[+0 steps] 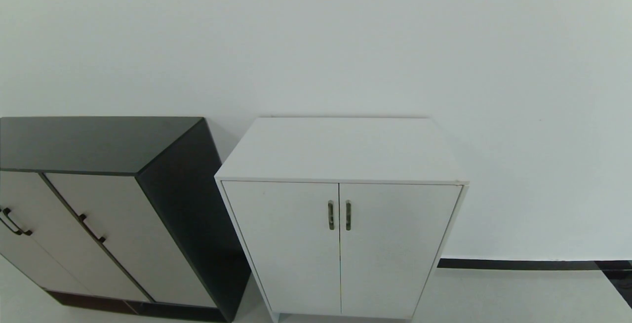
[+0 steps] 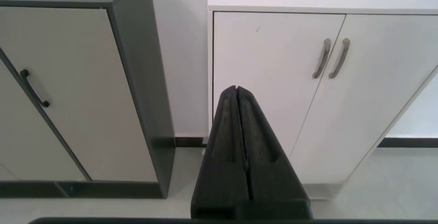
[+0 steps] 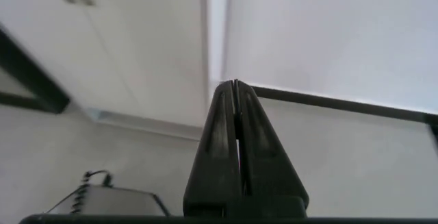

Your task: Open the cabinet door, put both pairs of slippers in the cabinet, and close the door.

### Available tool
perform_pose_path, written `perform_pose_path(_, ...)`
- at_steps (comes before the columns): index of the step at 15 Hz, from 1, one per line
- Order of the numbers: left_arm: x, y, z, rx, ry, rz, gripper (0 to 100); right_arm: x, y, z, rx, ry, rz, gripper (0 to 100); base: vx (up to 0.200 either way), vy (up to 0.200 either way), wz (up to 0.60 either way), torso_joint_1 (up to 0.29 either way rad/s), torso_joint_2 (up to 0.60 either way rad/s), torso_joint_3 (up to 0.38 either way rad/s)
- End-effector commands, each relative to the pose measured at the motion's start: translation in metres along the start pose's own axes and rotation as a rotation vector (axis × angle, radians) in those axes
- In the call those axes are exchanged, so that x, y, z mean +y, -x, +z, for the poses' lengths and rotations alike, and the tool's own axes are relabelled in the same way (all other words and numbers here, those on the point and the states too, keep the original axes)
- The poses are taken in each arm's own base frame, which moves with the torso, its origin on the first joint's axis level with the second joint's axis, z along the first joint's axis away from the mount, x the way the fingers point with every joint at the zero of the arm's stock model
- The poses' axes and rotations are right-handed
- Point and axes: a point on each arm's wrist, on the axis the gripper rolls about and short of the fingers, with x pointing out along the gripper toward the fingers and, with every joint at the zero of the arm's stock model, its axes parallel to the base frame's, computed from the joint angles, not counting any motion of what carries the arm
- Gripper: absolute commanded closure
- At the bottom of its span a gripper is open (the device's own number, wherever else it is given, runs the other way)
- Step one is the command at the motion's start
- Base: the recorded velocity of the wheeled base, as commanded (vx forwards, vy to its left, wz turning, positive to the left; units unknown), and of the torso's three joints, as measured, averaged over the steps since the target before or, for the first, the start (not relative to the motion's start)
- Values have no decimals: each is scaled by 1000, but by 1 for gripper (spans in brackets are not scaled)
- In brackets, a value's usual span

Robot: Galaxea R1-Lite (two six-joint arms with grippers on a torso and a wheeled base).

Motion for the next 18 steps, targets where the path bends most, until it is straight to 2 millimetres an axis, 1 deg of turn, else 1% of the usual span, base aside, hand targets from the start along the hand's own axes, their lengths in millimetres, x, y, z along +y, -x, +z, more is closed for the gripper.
perform_pose_path(1, 0, 0, 0, 0, 1, 0, 100, -1, 3, 0, -10, -11, -148, 100, 0, 0, 0, 0, 0, 0)
perform_pose_path(4, 0, 0, 0, 0, 1, 2, 100, 0, 9, -2, -60, -46, -292, 100, 0, 0, 0, 0, 0, 0)
perform_pose_path(6, 0, 0, 0, 0, 1, 0, 100, 1, 17, -5, -163, -65, -293, 100, 0, 0, 0, 0, 0, 0)
perform_pose_path(7, 0, 0, 0, 0, 1, 0, 100, 2, 22, -8, -246, -80, -248, 100, 0, 0, 0, 0, 0, 0)
perform_pose_path(8, 0, 0, 0, 0, 1, 0, 100, 3, 25, -10, -287, -102, -204, 100, 0, 0, 0, 0, 0, 0)
perform_pose_path(10, 0, 0, 0, 0, 1, 0, 100, 3, 25, -10, -290, -113, -200, 100, 0, 0, 0, 0, 0, 0)
perform_pose_path(12, 0, 0, 0, 0, 1, 0, 100, 4, 25, -10, -288, -70, -155, 100, 0, 0, 0, 0, 0, 0)
perform_pose_path(13, 0, 0, 0, 0, 1, 0, 100, 6, 23, -11, -286, -52, -54, 100, 0, 0, 0, 0, 0, 0)
perform_pose_path(14, 0, 0, 0, 0, 1, 0, 100, 8, 21, -15, -257, -43, -3, 100, 0, 0, 0, 0, 0, 0)
perform_pose_path(16, 0, 0, 0, 0, 1, 2, 100, 8, 21, -15, -256, -65, -3, 100, 0, 0, 0, 0, 0, 0)
perform_pose_path(18, 0, 0, 0, 0, 1, 2, 100, 7, 22, -15, -257, -135, -20, 100, 0, 0, 0, 0, 0, 0)
